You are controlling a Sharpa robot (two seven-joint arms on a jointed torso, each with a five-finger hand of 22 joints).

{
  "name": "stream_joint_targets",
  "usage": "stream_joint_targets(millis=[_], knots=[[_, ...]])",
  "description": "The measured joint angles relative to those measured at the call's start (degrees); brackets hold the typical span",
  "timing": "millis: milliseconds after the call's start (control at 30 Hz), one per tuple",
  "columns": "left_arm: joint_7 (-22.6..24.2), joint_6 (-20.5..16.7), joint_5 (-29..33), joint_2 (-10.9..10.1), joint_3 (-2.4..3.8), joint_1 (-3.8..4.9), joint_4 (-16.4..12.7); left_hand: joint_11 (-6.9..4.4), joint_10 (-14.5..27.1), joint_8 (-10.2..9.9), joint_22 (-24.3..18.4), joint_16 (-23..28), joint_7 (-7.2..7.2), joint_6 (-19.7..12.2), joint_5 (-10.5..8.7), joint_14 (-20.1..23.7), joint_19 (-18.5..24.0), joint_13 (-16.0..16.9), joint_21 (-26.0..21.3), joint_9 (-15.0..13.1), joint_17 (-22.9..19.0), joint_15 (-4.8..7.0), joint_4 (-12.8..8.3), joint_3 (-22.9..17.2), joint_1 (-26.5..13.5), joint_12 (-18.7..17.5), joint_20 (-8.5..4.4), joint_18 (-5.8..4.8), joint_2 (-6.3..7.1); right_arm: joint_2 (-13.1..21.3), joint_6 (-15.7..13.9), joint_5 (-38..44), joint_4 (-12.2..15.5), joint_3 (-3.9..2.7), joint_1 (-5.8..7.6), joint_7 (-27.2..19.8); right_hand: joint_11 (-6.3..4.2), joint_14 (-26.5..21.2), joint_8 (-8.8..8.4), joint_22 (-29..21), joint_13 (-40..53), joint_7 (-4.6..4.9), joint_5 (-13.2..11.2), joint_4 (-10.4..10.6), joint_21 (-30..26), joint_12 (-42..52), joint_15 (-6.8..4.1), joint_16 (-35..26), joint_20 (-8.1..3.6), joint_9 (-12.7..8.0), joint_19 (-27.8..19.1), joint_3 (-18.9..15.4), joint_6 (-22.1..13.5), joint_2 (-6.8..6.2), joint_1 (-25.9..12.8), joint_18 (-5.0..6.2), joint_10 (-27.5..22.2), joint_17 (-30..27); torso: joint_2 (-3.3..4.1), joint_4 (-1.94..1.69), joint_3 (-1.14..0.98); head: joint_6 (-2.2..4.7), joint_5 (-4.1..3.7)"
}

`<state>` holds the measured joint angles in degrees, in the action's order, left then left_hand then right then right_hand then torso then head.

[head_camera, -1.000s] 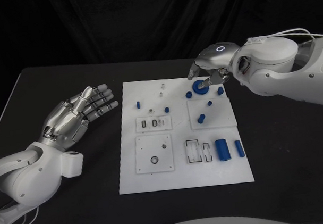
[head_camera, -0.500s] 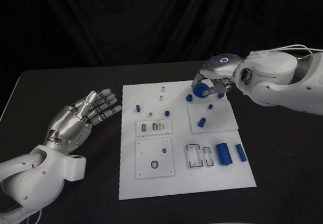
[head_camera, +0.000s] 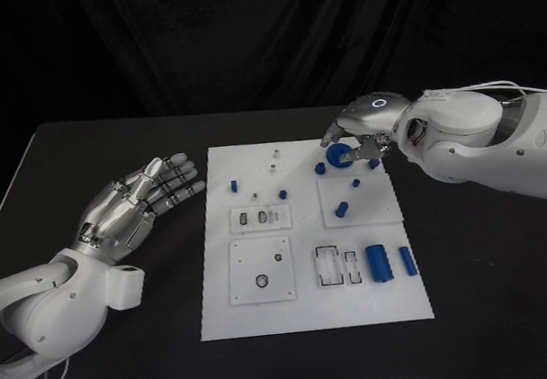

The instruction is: Assemble the parts on the task board

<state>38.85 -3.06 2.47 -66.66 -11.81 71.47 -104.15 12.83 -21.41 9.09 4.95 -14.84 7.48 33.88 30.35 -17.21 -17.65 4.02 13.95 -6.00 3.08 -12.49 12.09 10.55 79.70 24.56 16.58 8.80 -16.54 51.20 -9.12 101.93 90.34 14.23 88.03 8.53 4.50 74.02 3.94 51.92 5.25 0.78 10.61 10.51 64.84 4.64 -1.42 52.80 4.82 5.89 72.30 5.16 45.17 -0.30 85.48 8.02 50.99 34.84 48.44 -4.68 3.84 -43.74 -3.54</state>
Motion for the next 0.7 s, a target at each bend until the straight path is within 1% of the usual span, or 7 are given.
stream_joint_targets(millis=[100,200,300,367,400,600,700], knots=[[0.0,0.14,0.0,0.22,-0.01,0.0,0.17,0.0,0.0,0.0,-0.07,0.0,0.0,0.0,0.27,0.0,0.0,0.0,0.0,0.0,0.0,0.0,-0.05,-0.37,0.0,0.0,0.0,0.0,0.0,-0.27,-0.37,0.01,-0.25,0.0,-0.22,-0.12,-0.2,0.0,0.0,0.4,0.06,0.08,0.0,0.0,0.08,0.0,0.0,0.0,0.0,0.0,0.0,0.0,0.08,0.29,-0.29,0.0,0.2,0.13,0.01,0.02,0.0,0.07,-0.17],[0.0,0.25,0.01,0.28,-0.04,0.0,0.32,0.0,0.0,0.0,-0.07,0.0,0.0,0.0,0.27,0.0,0.0,0.0,0.0,0.0,0.0,0.0,-0.08,-0.4,0.0,0.0,0.0,0.01,0.0,-0.61,-0.67,0.02,-0.56,0.0,-0.57,-0.26,-0.22,0.46,0.0,1.57,0.25,0.39,0.0,0.16,1.03,0.0,0.05,1.0,-0.01,0.0,0.61,0.16,0.39,0.07,-0.52,0.0,0.85,1.48,0.03,0.09,0.0,0.05,-0.19],[0.0,0.39,0.01,0.33,-0.07,0.0,0.48,0.2,-0.2,0.0,-0.09,0.0,0.0,0.0,0.52,0.0,0.0,-0.01,0.0,0.0,0.0,0.0,-0.24,-0.56,0.37,0.0,0.0,0.01,0.07,-0.93,-0.89,0.02,-0.83,0.0,-0.91,-0.4,-0.1,0.81,0.0,2.38,0.33,0.48,-0.33,0.16,1.51,0.0,0.0,1.63,-0.02,0.05,1.06,0.16,0.48,0.3,-0.77,0.0,1.13,2.27,0.03,0.13,0.0,0.02,-0.12],[0.01,0.48,0.02,0.38,-0.09,0.0,0.59,0.2,-0.2,0.0,-0.12,0.0,0.0,0.0,0.53,0.0,0.0,-0.01,0.0,0.01,0.0,0.0,-0.24,-0.56,0.44,0.0,0.0,0.01,0.0,-1.23,-1.01,0.02,-1.07,0.0,-1.19,-0.52,-0.28,1.13,0.12,3.03,0.4,0.76,-0.67,0.18,2.01,0.0,-0.09,2.08,-0.02,0.13,1.21,0.18,0.76,0.01,-1.06,0.0,1.36,2.87,0.03,0.14,0.01,0.02,-0.08],[0.01,0.52,0.02,0.4,-0.1,0.0,0.65,0.2,-0.2,0.0,-0.12,0.0,0.0,0.0,0.52,0.0,0.0,-0.01,0.0,0.0,0.0,0.0,-0.25,-0.57,0.44,0.0,0.0,0.01,0.0,-1.36,-1.07,0.03,-1.17,0.0,-1.33,-0.57,-0.11,1.13,0.27,3.32,0.45,0.94,-0.67,0.31,2.18,0.0,-0.1,2.3,-0.14,0.18,1.34,0.31,0.94,0.01,-1.06,0.0,1.53,3.13,0.03,0.14,0.01,0.02,-0.08],[0.01,0.73,0.03,0.51,-0.14,0.0,0.81,0.41,0.01,0.0,-0.18,0.0,0.09,0.53,0.89,0.21,0.0,-0.01,0.0,-0.07,-0.01,-0.21,-0.38,-1.04,0.44,0.0,0.0,0.01,0.0,-2.05,-1.32,0.04,-1.58,0.0,-2.05,-0.85,-0.34,1.31,0.27,4.4,0.62,1.18,-0.67,-0.16,2.84,0.26,-0.27,2.76,-0.13,0.29,1.76,0.79,1.23,0.01,-1.06,0.01,2.18,3.63,0.03,0.13,0.04,0.02,0.07],[0.01,0.91,0.03,0.57,-0.15,0.0,0.89,0.41,0.01,0.0,-0.18,0.0,0.09,0.53,0.89,0.21,0.14,-0.01,0.0,-0.07,-0.01,-0.21,-0.4,-1.34,0.44,0.0,0.15,0.02,0.0,-2.42,-1.4,0.04,-1.82,0.0,-2.33,-0.98,-0.42,1.34,0.5,4.78,0.66,1.2,0.53,-0.47,2.84,0.29,-0.3,2.76,-0.21,0.39,1.83,1.58,1.84,0.03,-1.03,0.0,2.26,3.69,0.03,0.1,0.03,-0.03,0.16]])
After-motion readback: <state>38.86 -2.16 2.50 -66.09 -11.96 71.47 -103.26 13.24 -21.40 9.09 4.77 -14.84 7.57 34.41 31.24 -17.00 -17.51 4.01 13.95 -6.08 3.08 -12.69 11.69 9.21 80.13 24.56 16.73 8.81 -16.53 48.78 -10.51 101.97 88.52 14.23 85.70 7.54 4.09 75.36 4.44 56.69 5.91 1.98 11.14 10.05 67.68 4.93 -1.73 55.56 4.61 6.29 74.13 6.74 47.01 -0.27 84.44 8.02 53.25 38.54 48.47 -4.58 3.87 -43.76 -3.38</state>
